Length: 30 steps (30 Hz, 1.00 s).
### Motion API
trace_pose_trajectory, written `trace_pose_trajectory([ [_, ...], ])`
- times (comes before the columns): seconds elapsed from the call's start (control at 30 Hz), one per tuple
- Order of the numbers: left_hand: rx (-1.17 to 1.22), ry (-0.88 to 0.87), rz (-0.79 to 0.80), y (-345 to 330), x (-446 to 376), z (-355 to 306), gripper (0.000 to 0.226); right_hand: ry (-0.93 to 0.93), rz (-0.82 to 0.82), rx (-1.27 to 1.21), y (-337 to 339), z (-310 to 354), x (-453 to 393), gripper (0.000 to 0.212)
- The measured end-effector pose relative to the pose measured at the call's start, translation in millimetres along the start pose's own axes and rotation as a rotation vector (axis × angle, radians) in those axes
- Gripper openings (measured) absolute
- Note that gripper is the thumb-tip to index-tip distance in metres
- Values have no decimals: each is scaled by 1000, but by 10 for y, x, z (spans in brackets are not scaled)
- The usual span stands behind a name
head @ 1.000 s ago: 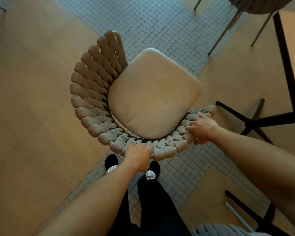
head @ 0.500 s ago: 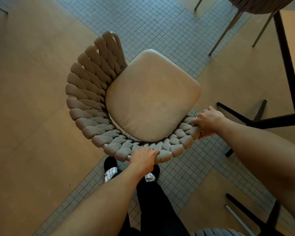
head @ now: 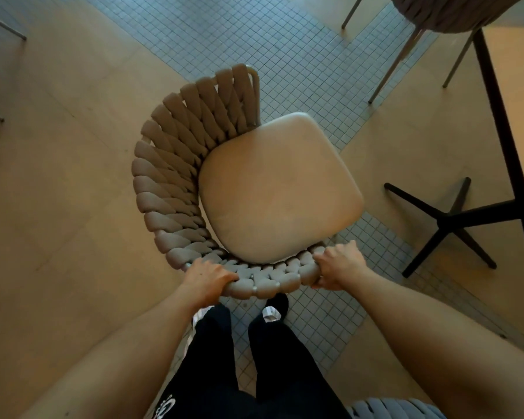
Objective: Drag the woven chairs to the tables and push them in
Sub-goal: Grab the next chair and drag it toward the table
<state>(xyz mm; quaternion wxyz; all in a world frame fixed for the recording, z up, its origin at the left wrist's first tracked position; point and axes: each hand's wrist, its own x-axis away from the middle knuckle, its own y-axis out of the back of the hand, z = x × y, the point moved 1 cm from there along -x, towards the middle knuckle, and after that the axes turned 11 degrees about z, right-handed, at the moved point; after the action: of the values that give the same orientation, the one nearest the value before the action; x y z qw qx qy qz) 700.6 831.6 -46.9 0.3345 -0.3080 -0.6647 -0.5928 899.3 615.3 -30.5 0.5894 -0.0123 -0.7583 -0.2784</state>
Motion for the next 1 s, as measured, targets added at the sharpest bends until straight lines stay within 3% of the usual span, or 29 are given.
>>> trace_pose_trajectory([
  [0.13,-68,44,22,-27,119,337,45,-6,-25,-135,-17,415,79,64],
  [0.43,-222,159,49,33,320,972,52,-9,1,-347,131,1248,120,65],
  [0.7,-234,205,55,-128,316,1092,48,-14,2,-353,131,1417,141,62],
  [0.87,-185,256,14,-219,385,1109,59,-4,146,-387,243,1425,121,78],
  [1.0,-88,241,-31,-238,470,1204,71,18,133,-392,469,1556,120,91],
])
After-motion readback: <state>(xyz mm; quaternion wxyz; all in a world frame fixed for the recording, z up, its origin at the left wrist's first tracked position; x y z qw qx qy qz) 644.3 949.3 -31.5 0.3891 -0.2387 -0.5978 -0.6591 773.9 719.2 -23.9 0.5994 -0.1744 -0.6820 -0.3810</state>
